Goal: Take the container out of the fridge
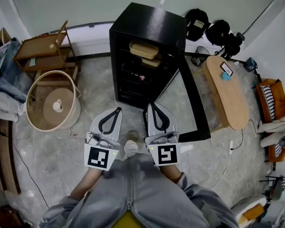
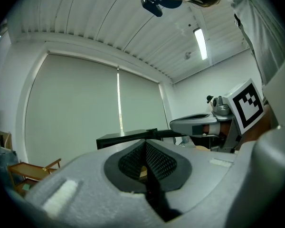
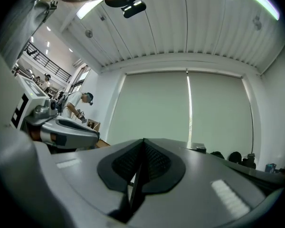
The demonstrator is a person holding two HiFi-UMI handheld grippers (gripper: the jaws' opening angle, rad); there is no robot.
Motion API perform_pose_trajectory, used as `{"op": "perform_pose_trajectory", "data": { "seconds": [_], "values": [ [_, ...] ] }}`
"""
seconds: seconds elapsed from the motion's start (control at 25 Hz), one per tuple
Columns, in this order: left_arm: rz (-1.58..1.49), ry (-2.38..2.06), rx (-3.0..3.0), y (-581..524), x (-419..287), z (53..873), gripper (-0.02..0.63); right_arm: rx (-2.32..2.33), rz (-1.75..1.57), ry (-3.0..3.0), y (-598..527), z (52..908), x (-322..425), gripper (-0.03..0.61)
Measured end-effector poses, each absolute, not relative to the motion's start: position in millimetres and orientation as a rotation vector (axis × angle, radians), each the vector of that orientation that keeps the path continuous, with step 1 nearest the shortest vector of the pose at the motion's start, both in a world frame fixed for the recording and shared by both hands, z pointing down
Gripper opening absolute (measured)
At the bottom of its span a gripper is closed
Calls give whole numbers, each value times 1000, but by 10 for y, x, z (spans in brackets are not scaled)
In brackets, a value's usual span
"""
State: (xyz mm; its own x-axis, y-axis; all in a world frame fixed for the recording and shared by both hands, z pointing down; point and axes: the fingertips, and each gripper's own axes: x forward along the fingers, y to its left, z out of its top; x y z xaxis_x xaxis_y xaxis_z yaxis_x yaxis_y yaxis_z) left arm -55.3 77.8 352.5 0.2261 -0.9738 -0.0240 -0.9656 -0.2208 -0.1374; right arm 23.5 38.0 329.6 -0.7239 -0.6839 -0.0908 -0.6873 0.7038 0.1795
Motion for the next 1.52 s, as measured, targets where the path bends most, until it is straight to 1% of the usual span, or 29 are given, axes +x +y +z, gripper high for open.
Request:
{"op": "perform_pose_trajectory", "data": {
  "seconds": [0.32,0.6,1.24,1.52],
  "values": [
    [-114,1870,-2393,-251,-819,3580,6,-1187,324,2900,-614,3342,-38,-3],
    [-102,1857,-2426,-982,-955,3656,6,-1190,337,2926,-1254,3447,-214,-3],
    [-126,1765,-2541,-1758,-1097,3812,6,-1330,293,2894,-1829,3595,-359,-3],
    [-65,1745,-2676,-2056,-1171,4125,6,-1413,292,2910,-2028,3791,-437,-3]
  ]
}}
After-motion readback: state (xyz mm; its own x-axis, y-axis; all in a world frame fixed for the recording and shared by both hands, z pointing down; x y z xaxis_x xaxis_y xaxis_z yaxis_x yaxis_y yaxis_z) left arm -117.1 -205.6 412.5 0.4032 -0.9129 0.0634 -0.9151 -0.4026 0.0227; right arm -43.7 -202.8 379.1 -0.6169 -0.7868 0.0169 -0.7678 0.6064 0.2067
